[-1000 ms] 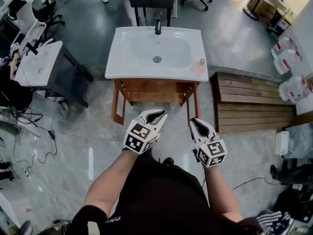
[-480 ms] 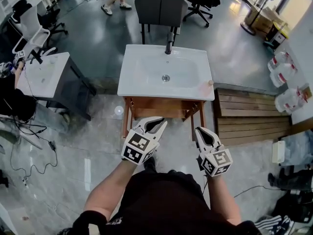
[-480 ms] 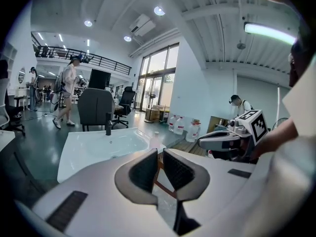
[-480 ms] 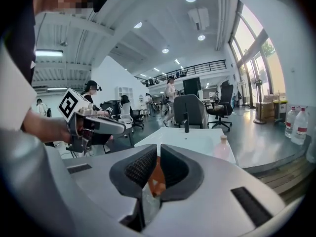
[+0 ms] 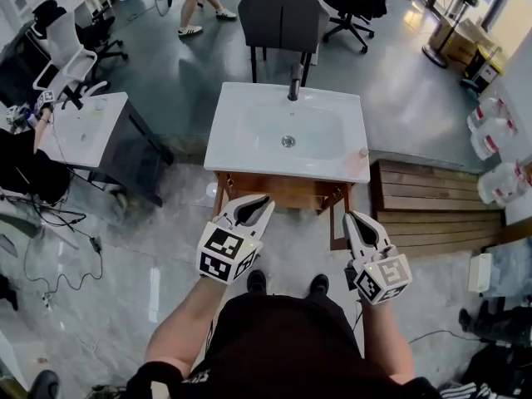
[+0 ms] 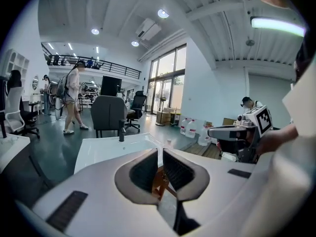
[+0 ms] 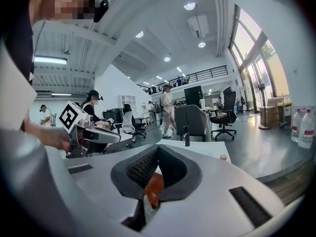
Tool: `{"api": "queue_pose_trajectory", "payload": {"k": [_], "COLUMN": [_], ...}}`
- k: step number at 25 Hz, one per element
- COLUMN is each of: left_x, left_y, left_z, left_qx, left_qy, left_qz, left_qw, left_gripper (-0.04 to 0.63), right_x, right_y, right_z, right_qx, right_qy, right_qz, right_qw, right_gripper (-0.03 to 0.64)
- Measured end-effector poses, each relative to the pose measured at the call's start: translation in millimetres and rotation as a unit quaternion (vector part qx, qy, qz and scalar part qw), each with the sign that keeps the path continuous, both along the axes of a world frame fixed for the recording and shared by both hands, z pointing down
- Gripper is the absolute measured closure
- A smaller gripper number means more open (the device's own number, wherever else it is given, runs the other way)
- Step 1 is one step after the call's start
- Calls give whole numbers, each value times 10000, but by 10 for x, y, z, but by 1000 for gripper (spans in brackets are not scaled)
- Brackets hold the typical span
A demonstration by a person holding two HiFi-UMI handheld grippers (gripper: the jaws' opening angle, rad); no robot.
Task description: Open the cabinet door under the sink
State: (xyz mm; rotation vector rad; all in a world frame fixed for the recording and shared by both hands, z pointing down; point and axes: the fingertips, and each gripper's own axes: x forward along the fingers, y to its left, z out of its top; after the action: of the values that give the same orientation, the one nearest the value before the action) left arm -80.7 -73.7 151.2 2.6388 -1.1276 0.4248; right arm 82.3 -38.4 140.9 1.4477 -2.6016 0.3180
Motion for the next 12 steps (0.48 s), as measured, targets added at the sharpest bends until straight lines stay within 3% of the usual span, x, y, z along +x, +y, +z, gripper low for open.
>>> {"api": "queue_pose_trajectory", "payload": {"k": [12], "left_x": [647], "left_y": [-189], "left_z": [-547], "left_qx": [419], "left_qy": [93], "left_qz": [-1237], "left_qw": [9914], "left_gripper": [551], "right_x": [1050], "right_y": [-334], "right_z": [-475], "right_qx": [654], "right_qy": [187], "right_qz": [-896], "right_qw": [9937], "right_gripper": [603]}}
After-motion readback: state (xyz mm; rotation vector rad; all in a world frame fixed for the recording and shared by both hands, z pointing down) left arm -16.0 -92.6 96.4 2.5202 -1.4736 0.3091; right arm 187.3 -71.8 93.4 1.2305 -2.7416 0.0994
